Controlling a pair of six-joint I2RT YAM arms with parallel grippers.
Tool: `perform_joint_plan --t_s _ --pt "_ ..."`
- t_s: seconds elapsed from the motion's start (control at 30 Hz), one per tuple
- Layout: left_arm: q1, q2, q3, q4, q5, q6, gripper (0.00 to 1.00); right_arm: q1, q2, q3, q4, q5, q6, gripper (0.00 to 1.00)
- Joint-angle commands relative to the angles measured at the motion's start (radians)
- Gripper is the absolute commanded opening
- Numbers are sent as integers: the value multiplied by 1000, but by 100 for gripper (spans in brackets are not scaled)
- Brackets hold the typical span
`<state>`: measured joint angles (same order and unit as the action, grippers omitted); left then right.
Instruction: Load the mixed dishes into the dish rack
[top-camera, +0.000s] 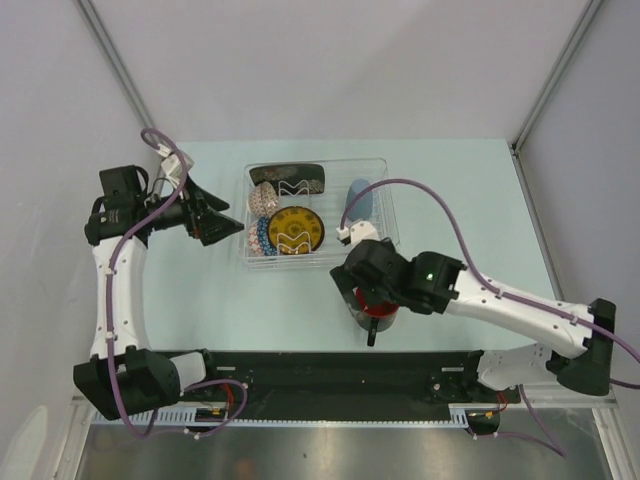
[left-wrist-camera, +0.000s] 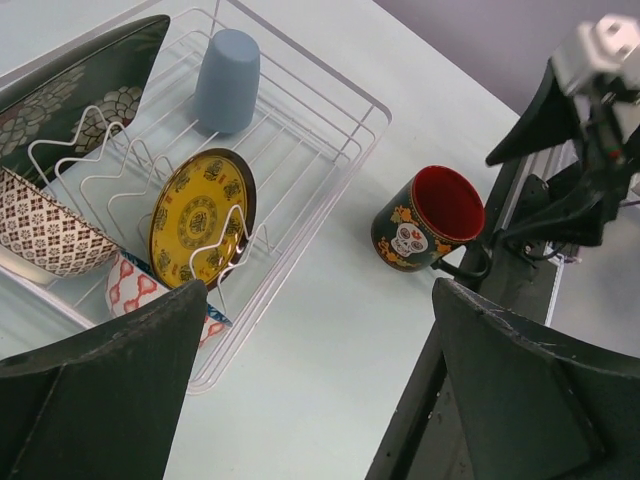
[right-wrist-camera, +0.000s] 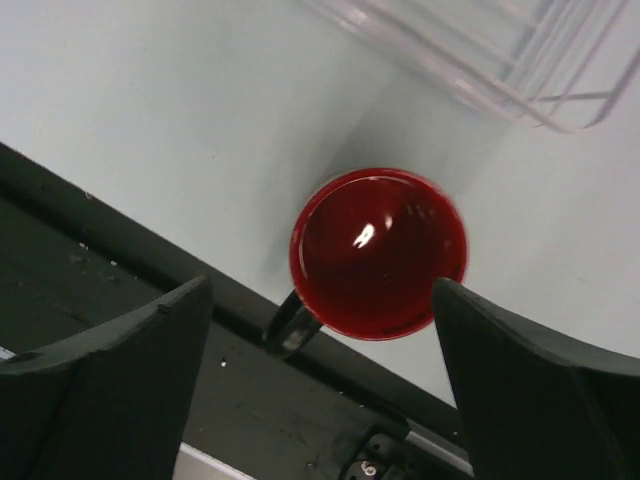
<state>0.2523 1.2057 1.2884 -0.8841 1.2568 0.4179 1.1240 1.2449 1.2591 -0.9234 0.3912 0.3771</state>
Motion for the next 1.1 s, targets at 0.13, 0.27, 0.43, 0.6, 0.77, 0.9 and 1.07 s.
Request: perform_joint_plan --t_s 0.13,0.27,0.43,0.6,0.77,0.9,1.07 --pt "-8 -80 -31 -16 -16 22 100 100 145 -70 61 -2 102 81" --pt "-8 -92 -35 -29 -16 24 100 89 169 -124 110 -6 85 74" --pt "-8 -89 -38 -24 -16 21 100 46 186 -171 167 -48 74 68" --pt "-10 -86 -49 -15 -16 15 100 7 198 -217 219 -86 57 60" --pt "-8 -93 -63 -21 -33 13 100 -18 246 -245 258 -132 34 44" --pt "-10 -101 -77 -82 -60 62 99 -52 280 -244 276 -149 -4 45" --pt "-10 -129 -98 -136 -94 119 99 -93 304 -245 294 -202 -30 38"
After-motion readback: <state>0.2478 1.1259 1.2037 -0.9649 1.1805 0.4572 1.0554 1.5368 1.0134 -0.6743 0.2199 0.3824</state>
